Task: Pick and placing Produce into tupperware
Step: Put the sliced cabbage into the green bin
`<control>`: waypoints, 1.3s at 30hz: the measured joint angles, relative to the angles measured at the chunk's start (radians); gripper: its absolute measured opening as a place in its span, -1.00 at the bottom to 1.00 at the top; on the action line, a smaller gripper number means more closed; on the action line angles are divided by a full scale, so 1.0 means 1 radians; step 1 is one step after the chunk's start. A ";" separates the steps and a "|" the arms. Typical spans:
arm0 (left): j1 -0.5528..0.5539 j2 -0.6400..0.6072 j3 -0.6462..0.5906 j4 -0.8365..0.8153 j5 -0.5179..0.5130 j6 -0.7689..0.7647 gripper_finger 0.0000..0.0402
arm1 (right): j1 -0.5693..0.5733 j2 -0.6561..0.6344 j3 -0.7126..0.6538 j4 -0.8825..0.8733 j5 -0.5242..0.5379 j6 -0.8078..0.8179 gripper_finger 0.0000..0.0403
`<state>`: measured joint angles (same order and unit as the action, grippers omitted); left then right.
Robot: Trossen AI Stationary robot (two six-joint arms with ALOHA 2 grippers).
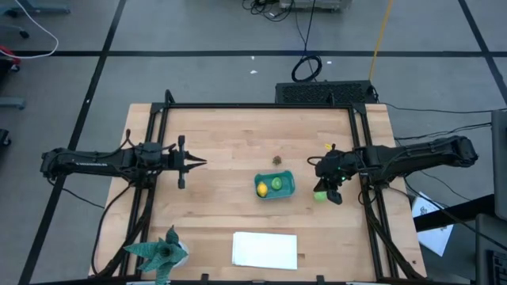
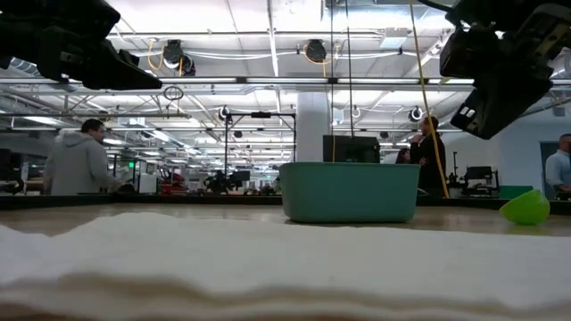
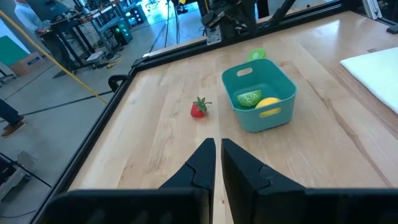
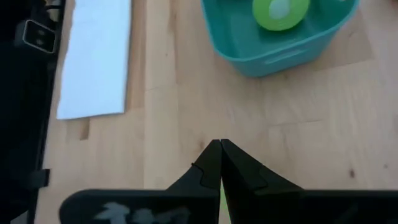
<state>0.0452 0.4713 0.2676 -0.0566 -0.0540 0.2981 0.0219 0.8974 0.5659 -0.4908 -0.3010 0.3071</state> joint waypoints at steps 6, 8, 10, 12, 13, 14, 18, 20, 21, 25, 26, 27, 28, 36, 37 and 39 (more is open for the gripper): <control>0.000 0.000 0.000 0.000 0.000 0.005 -0.85 | 0.005 0.000 0.005 -0.043 -0.094 0.073 -1.00; 0.000 0.000 0.000 0.000 0.000 0.005 -0.85 | 0.016 0.001 0.024 -0.097 -0.091 0.075 -1.00; 0.000 0.000 0.000 0.000 0.000 0.007 -0.85 | 0.030 0.005 0.051 -0.150 -0.071 0.075 -1.00; 0.000 0.000 0.000 0.000 0.000 0.007 -0.85 | 0.046 0.008 0.078 -0.191 -0.040 0.075 -1.00; 0.000 0.000 0.000 0.000 0.000 0.007 -0.85 | 0.052 0.013 0.091 -0.201 -0.038 0.076 -1.00; 0.000 0.000 0.000 0.001 0.000 0.007 -0.85 | 0.055 0.017 0.103 -0.206 -0.037 0.080 -1.00; 0.000 0.000 0.000 0.008 0.000 0.007 -0.85 | 0.060 0.047 0.143 -0.250 -0.035 0.101 -1.00; 0.000 0.000 0.000 0.008 0.000 0.008 -0.85 | 0.060 0.070 0.158 -0.294 -0.015 0.110 -1.00; 0.000 0.000 0.000 0.008 0.000 0.007 -0.85 | 0.060 0.084 0.165 -0.322 -0.010 0.116 -1.00; 0.000 0.000 0.000 0.007 0.000 0.008 -0.85 | 0.067 0.154 0.190 -0.395 -0.008 0.117 -1.00; 0.000 0.000 0.000 0.007 0.000 0.008 -0.85 | 0.072 0.173 0.199 -0.408 -0.008 0.109 -1.00; 0.000 0.000 0.000 0.007 0.000 0.008 -0.85 | 0.075 0.192 0.212 -0.419 -0.008 0.103 -1.00; 0.000 0.000 0.000 0.007 0.000 0.008 -0.85 | 0.078 0.210 0.227 -0.429 -0.008 0.094 -1.00; 0.000 0.000 0.000 0.007 0.000 0.008 -0.85 | 0.079 0.313 0.394 -0.512 0.019 0.022 -1.00; 0.000 0.000 0.000 0.007 0.000 0.007 -0.85 | 0.079 0.322 0.416 -0.531 0.025 0.021 -1.00; 0.000 0.000 0.000 0.007 0.000 0.007 -0.85 | 0.079 0.337 0.455 -0.572 0.044 0.016 -1.00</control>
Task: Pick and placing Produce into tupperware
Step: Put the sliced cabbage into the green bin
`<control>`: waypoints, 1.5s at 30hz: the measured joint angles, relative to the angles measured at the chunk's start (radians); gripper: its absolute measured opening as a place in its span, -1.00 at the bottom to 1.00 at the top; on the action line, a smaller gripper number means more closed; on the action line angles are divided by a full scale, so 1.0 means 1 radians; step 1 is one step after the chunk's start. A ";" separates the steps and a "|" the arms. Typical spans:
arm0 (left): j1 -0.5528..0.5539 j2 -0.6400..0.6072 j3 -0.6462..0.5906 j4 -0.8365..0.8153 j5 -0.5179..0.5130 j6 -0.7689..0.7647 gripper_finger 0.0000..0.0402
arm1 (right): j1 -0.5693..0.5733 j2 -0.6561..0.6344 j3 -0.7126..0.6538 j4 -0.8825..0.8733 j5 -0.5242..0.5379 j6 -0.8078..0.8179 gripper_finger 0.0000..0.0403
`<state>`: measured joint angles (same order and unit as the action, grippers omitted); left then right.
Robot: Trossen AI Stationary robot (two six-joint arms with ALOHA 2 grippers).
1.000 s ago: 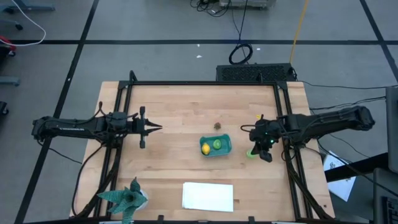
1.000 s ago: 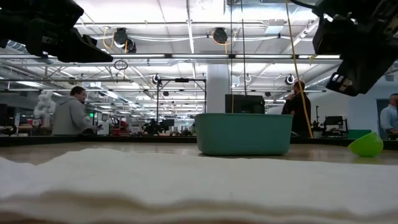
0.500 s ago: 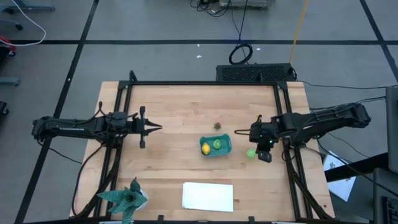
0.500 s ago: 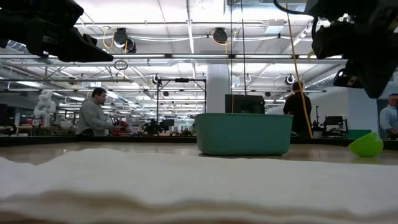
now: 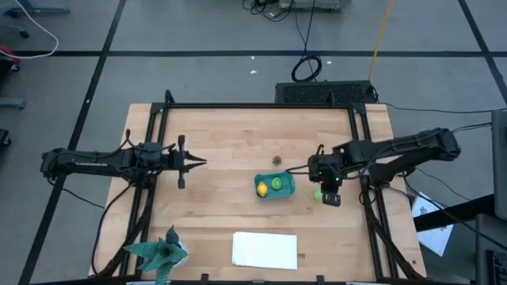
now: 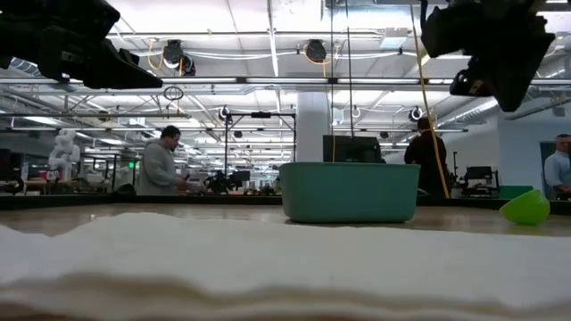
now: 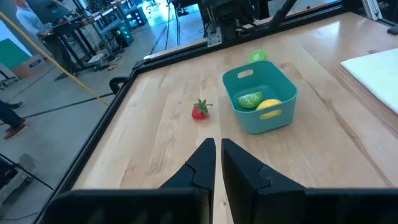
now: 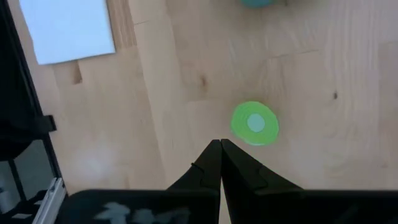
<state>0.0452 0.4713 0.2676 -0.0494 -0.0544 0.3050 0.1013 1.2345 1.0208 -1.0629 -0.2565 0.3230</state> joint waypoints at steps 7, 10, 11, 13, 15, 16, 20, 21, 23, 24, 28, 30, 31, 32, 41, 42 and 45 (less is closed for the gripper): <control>0.000 0.000 0.000 0.000 0.000 0.000 -0.85 | 0.000 0.025 0.032 -0.035 0.020 -0.012 -1.00; 0.000 0.000 0.000 -0.001 0.000 0.000 -0.85 | 0.000 0.039 0.032 -0.049 0.023 -0.018 -1.00; 0.000 0.000 0.000 -0.001 0.000 0.000 -0.85 | 0.000 0.043 0.032 -0.047 0.023 -0.018 -1.00; 0.000 0.000 0.000 -0.001 0.000 -0.001 -0.85 | 0.000 0.050 0.032 -0.045 0.024 -0.022 -1.00; 0.000 0.000 0.000 -0.001 0.000 -0.001 -0.85 | 0.000 0.057 0.032 -0.042 0.024 -0.025 -1.00; 0.000 0.000 0.000 -0.001 0.000 -0.001 -0.85 | 0.000 0.058 0.031 -0.042 0.024 -0.024 -1.00; 0.000 0.000 0.000 -0.002 0.000 -0.002 -0.85 | -0.002 0.056 0.031 -0.031 0.021 0.005 -0.93; 0.000 0.000 0.000 -0.001 0.000 -0.002 -0.85 | -0.002 0.057 0.031 -0.033 0.021 0.005 -0.88; 0.000 0.000 0.000 -0.002 0.000 -0.002 -0.85 | -0.001 0.056 0.031 -0.030 0.021 0.006 -0.75; 0.000 0.000 0.000 -0.002 0.000 -0.002 -0.85 | -0.001 0.056 0.031 -0.026 0.021 0.009 -0.68; 0.000 0.000 0.000 -0.002 0.000 -0.002 -0.85 | -0.002 0.056 0.031 0.011 0.021 0.012 -0.33; 0.000 0.000 0.000 -0.002 0.000 -0.002 -0.85 | -0.001 0.057 0.031 0.023 0.021 0.012 -0.15; 0.000 0.000 0.000 -0.002 0.000 -0.002 -0.85 | -0.001 0.057 0.031 0.025 0.021 0.012 -0.06; 0.000 0.000 0.000 -0.002 0.000 -0.002 -0.85 | -0.001 0.056 0.031 0.026 0.021 0.011 0.02; 0.000 0.000 0.000 -0.004 0.000 -0.005 -0.85 | -0.001 0.056 -0.025 0.055 0.045 0.028 0.48; 0.000 0.000 0.000 -0.004 0.000 -0.005 -0.85 | -0.001 0.056 -0.041 0.066 0.044 0.033 0.48; 0.000 0.000 0.000 -0.004 0.000 -0.007 -0.85 | -0.001 0.057 -0.092 0.100 0.044 0.043 0.49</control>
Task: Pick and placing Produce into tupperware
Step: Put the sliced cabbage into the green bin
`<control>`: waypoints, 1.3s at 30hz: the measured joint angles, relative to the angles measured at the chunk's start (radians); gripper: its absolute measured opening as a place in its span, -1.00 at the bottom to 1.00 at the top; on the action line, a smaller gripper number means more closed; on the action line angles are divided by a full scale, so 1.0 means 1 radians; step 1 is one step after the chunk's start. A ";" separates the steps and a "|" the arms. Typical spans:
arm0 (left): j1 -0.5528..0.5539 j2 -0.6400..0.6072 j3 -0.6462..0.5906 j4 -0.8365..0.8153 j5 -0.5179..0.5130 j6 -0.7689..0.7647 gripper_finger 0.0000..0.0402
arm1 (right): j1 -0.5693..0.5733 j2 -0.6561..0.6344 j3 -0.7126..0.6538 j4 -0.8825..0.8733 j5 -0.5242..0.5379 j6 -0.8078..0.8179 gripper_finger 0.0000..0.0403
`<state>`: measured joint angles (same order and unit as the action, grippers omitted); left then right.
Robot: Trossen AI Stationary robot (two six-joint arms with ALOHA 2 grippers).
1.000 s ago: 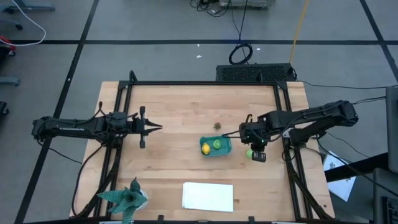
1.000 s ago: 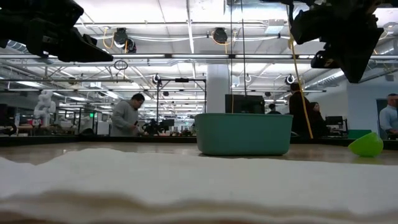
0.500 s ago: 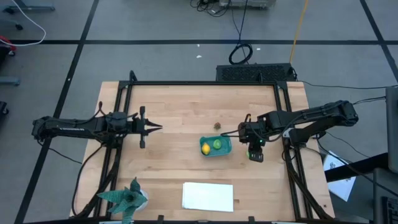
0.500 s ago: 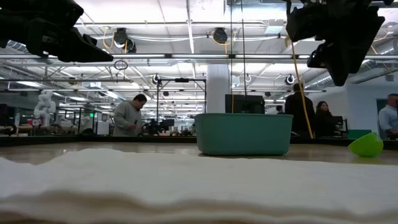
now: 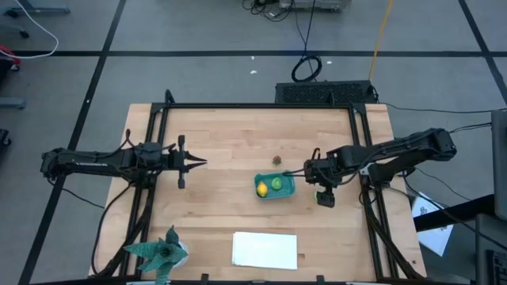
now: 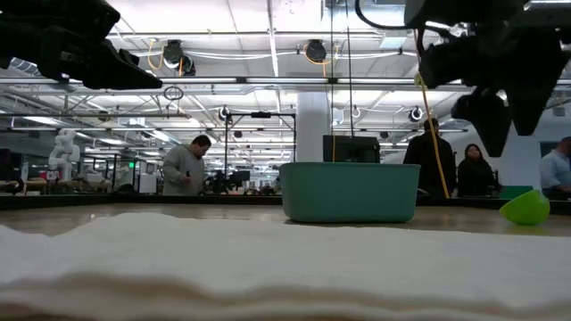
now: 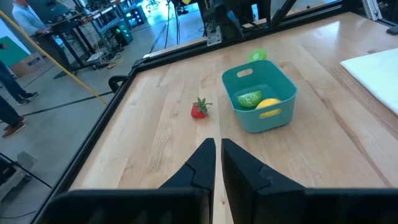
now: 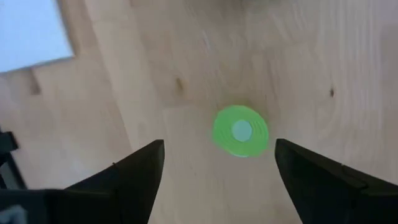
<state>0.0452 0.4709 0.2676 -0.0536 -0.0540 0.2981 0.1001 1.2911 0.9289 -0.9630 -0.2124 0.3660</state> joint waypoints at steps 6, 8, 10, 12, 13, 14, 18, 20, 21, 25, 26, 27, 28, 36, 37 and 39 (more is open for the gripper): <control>0.000 0.000 0.000 0.000 0.000 0.000 -0.85 | 0.000 0.000 -0.086 0.069 0.000 0.015 0.49; 0.000 0.000 0.000 0.000 0.000 0.000 -0.85 | 0.000 0.000 -0.111 0.094 0.000 0.015 0.49; 0.000 0.000 0.000 0.000 0.000 0.000 -0.85 | 0.000 0.000 -0.131 0.119 0.000 0.015 0.49; 0.000 0.000 0.000 0.000 0.000 0.000 -0.85 | 0.000 0.000 -0.145 0.149 0.000 0.015 0.49; 0.000 0.000 0.000 0.000 0.000 0.000 -0.85 | 0.000 -0.001 -0.153 0.162 -0.001 0.015 0.49; 0.000 0.000 0.000 0.000 0.000 0.000 -0.85 | 0.000 -0.001 -0.164 0.178 -0.001 0.015 0.49; 0.000 0.000 0.000 0.000 0.000 0.000 -0.85 | 0.000 -0.001 -0.209 0.230 -0.001 0.018 0.49; 0.000 0.000 0.000 0.000 0.000 0.001 -0.85 | 0.000 -0.001 -0.222 0.229 -0.001 0.026 0.49; 0.000 0.000 0.000 0.000 0.000 0.001 -0.85 | 0.000 -0.001 -0.226 0.230 -0.001 0.026 0.49; 0.000 0.000 0.000 0.000 0.000 0.004 -0.85 | 0.000 -0.001 -0.239 0.251 -0.001 0.027 0.49; 0.000 0.000 0.000 0.000 0.000 0.004 -0.85 | 0.000 -0.001 -0.245 0.262 -0.001 0.031 0.49; 0.000 0.000 0.000 0.000 0.000 0.004 -0.85 | 0.000 -0.001 -0.252 0.272 -0.001 0.032 0.49; 0.000 0.000 0.000 0.000 0.000 0.004 -0.85 | 0.000 -0.001 -0.260 0.281 -0.001 0.033 0.49; 0.000 0.000 0.000 0.001 0.000 0.003 -0.85 | 0.000 -0.001 -0.302 0.315 -0.001 0.043 0.49; 0.000 0.000 0.000 0.001 0.000 0.003 -0.85 | 0.000 -0.001 -0.305 0.325 -0.001 0.043 0.49; 0.000 0.000 0.000 0.001 0.000 0.003 -0.85 | 0.000 -0.001 -0.314 0.353 0.000 0.042 0.49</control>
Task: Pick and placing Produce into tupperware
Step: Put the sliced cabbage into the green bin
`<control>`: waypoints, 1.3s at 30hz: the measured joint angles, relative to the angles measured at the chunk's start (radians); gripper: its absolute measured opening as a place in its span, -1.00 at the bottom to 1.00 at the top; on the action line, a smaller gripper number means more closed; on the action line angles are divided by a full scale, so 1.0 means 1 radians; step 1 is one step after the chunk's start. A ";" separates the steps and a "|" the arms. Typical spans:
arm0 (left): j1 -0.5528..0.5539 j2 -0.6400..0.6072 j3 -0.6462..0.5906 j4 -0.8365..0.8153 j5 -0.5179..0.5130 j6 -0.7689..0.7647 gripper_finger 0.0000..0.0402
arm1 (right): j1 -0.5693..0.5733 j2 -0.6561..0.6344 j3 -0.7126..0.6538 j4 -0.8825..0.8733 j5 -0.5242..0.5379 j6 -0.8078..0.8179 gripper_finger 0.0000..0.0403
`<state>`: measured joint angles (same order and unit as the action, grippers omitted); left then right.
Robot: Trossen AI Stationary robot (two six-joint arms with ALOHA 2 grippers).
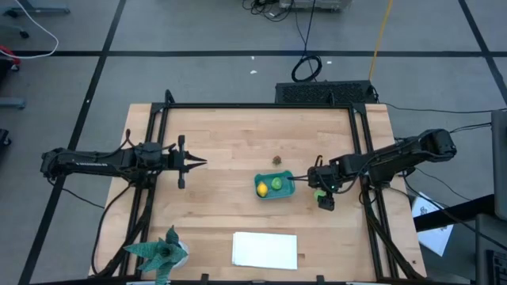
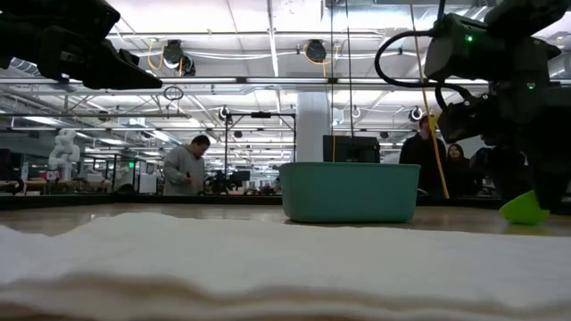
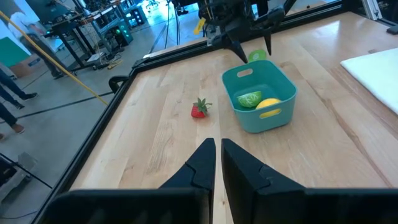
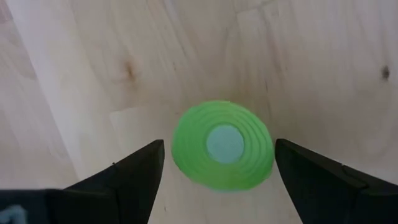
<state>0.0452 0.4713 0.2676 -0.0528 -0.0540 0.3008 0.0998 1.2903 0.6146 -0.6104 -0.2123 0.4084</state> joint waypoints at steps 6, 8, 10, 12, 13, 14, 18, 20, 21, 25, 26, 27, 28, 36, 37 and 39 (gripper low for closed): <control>0.000 0.000 0.000 0.000 0.000 -0.003 -0.85 | -0.001 -0.003 -0.030 0.041 0.006 0.001 0.49; 0.000 0.000 0.000 0.000 0.000 -0.003 -0.85 | -0.001 -0.003 -0.036 0.042 0.011 0.000 0.48; 0.000 0.000 0.000 0.000 0.000 -0.003 -0.85 | -0.001 -0.003 -0.036 0.044 0.025 -0.001 0.46; 0.000 0.000 0.000 0.000 0.000 -0.003 -0.85 | -0.002 -0.003 -0.037 0.049 0.026 -0.009 0.42; 0.000 0.000 0.000 0.000 0.000 -0.003 -0.85 | -0.002 -0.002 -0.038 0.051 0.026 -0.016 0.40; 0.000 0.000 0.000 0.000 0.000 -0.003 -0.85 | -0.002 -0.002 -0.038 0.051 0.027 -0.024 0.37; 0.000 0.000 0.000 0.000 0.000 -0.003 -0.85 | -0.002 -0.001 -0.038 0.050 0.029 -0.044 0.24; 0.000 0.000 0.000 0.000 0.000 -0.003 -0.85 | -0.002 -0.001 -0.039 0.050 0.030 -0.048 0.17; 0.000 0.000 0.000 0.000 0.000 -0.003 -0.85 | -0.002 -0.001 -0.039 0.050 0.030 -0.048 0.13; 0.000 0.000 0.000 0.000 0.000 -0.002 -0.85 | -0.002 -0.001 -0.039 0.050 0.030 -0.055 0.07; 0.000 0.000 0.000 0.000 0.000 -0.002 -0.85 | -0.002 -0.001 -0.039 0.050 0.029 -0.056 0.07; 0.000 0.000 0.000 0.000 0.000 -0.002 -0.85 | -0.002 -0.001 -0.039 0.050 0.029 -0.055 0.09; 0.000 0.000 0.000 0.000 0.000 -0.002 -0.85 | -0.002 -0.001 -0.039 0.051 0.029 -0.055 0.11; 0.000 0.000 0.000 0.000 0.000 -0.002 -0.85 | -0.002 -0.008 -0.039 0.051 0.029 -0.065 0.10; 0.000 0.000 0.000 0.000 0.000 -0.002 -0.85 | -0.002 -0.012 -0.039 0.051 0.029 -0.066 0.09; 0.000 0.000 0.000 0.000 0.000 -0.002 -0.85 | -0.002 -0.022 -0.041 0.051 0.028 -0.068 0.09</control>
<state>0.0452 0.4713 0.2676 -0.0528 -0.0540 0.2993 0.0978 1.2679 0.5735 -0.5593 -0.1846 0.3404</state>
